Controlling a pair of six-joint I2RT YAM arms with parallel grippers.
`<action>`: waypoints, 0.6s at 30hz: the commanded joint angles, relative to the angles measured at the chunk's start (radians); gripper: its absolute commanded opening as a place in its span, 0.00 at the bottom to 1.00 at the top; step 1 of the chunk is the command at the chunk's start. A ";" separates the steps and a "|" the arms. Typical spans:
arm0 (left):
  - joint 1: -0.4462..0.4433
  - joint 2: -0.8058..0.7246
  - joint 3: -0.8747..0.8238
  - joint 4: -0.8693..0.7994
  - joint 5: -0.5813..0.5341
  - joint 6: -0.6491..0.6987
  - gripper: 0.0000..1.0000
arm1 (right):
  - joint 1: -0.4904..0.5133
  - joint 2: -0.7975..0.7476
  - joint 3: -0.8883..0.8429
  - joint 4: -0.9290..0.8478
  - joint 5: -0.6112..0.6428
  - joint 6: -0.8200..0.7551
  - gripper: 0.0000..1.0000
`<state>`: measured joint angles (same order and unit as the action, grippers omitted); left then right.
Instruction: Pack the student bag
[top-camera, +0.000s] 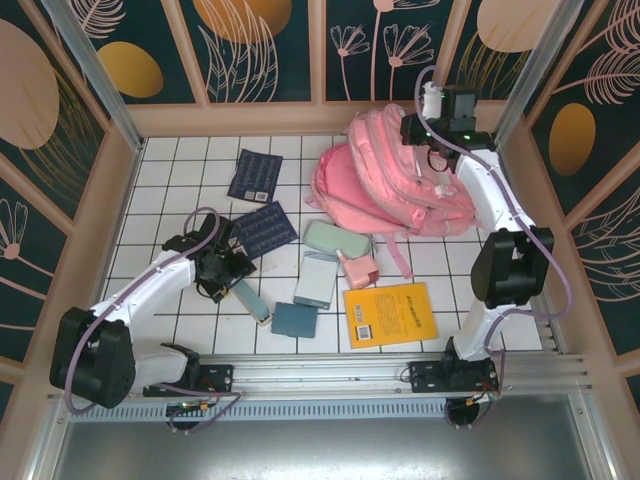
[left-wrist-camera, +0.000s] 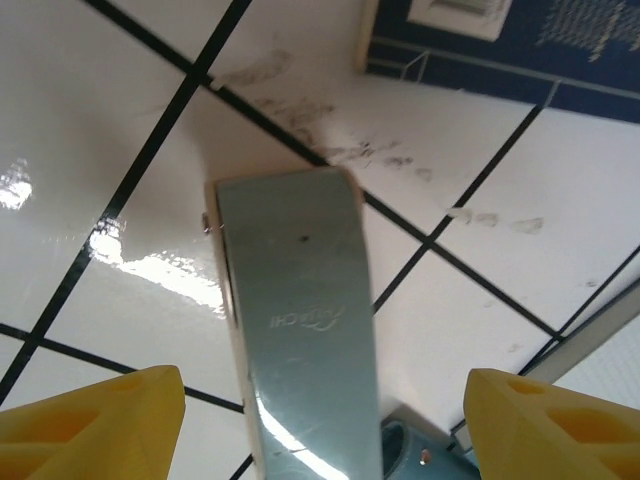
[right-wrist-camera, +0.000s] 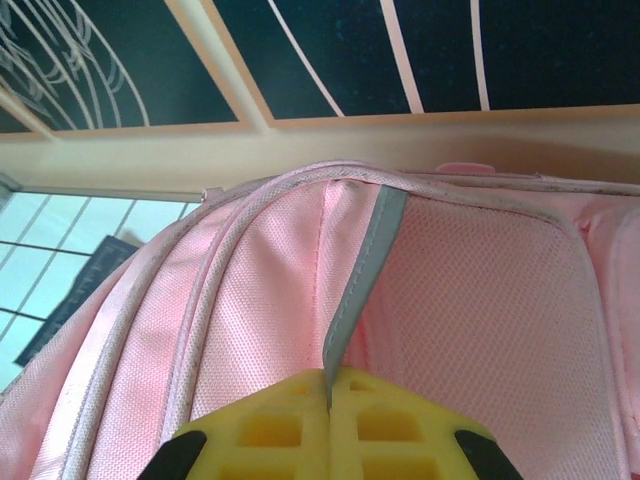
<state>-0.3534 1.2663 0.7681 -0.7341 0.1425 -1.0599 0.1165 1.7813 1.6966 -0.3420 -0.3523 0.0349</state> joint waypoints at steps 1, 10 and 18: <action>0.000 0.026 -0.005 0.005 0.027 -0.022 0.74 | 0.002 -0.077 -0.005 0.100 -0.168 -0.026 0.00; -0.027 0.150 -0.012 0.096 0.058 -0.053 0.65 | 0.031 -0.071 -0.014 0.095 -0.135 -0.031 0.00; -0.036 0.152 -0.016 0.126 0.065 -0.065 0.31 | 0.031 -0.080 -0.024 0.103 -0.129 -0.025 0.00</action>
<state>-0.3855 1.4147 0.7616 -0.6308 0.1867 -1.1130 0.1394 1.7725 1.6680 -0.3351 -0.4290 0.0311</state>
